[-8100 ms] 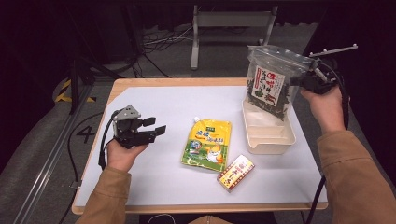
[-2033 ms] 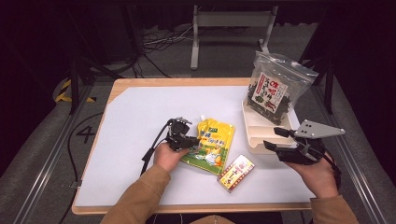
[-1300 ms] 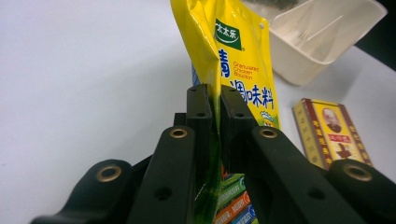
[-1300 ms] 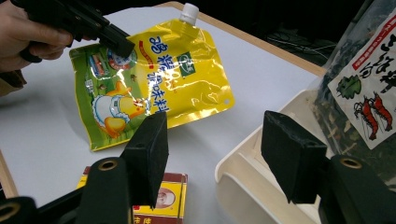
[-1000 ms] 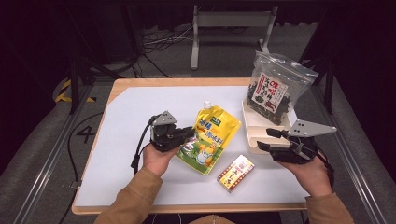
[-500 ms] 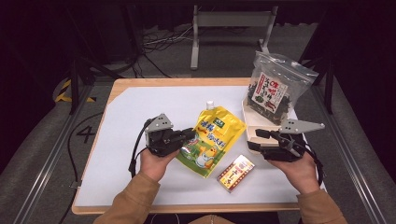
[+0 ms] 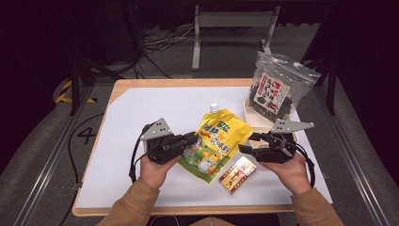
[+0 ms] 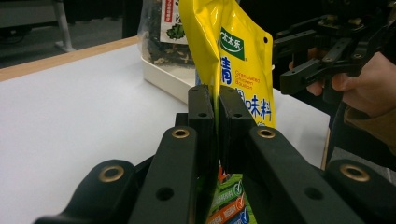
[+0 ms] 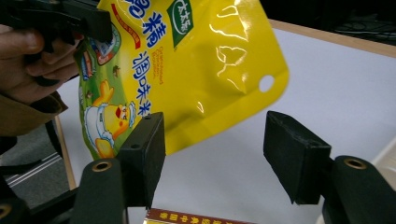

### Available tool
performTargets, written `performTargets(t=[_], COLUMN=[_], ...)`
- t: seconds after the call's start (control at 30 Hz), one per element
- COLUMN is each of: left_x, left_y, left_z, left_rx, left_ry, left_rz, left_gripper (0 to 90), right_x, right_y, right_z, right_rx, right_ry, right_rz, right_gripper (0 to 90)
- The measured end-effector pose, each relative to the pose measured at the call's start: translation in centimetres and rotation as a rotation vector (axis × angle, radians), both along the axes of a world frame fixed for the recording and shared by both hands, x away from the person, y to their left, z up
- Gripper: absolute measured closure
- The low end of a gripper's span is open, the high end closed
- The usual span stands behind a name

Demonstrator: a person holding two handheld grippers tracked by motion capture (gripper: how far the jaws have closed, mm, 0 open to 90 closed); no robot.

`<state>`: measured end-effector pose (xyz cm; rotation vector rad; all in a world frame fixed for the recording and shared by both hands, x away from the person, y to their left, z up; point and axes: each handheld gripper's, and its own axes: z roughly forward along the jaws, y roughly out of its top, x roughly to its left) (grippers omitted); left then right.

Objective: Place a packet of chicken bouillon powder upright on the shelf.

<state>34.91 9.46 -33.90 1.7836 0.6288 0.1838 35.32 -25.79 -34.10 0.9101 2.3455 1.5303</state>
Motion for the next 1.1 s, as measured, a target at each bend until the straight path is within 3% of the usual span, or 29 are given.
performTargets(t=[0.17, 0.37, 0.67, 0.9, 1.1], left_x=[-0.3, -0.4, -0.6, -0.6, -0.5], left_y=[-0.3, -0.6, -1.2, -1.2, -1.2], left_z=[-0.1, -0.2, -0.5, -0.6, -0.7], left_rx=[-0.006, -0.017, -0.019, -0.02, -0.016], left_ry=[-0.01, -0.013, -0.038, -0.032, -0.035], left_rz=[-0.021, -0.036, -0.067, -0.073, -0.074], left_gripper=[85.3, 85.2, 84.8, 84.4, 84.3], right_x=[0.2, 0.2, 0.4, 0.3, -0.1], right_y=[0.9, 1.3, 1.4, 1.1, 1.3], right_z=[-0.4, -0.5, -0.6, -0.4, 0.0], right_rx=[0.047, 0.059, 0.092, 0.109, 0.081], right_ry=[0.048, 0.063, 0.133, 0.132, 0.099], right_rz=[0.051, 0.066, 0.123, 0.129, 0.115], right_gripper=[38.4, 40.9, 66.2, 82.8, 84.8])
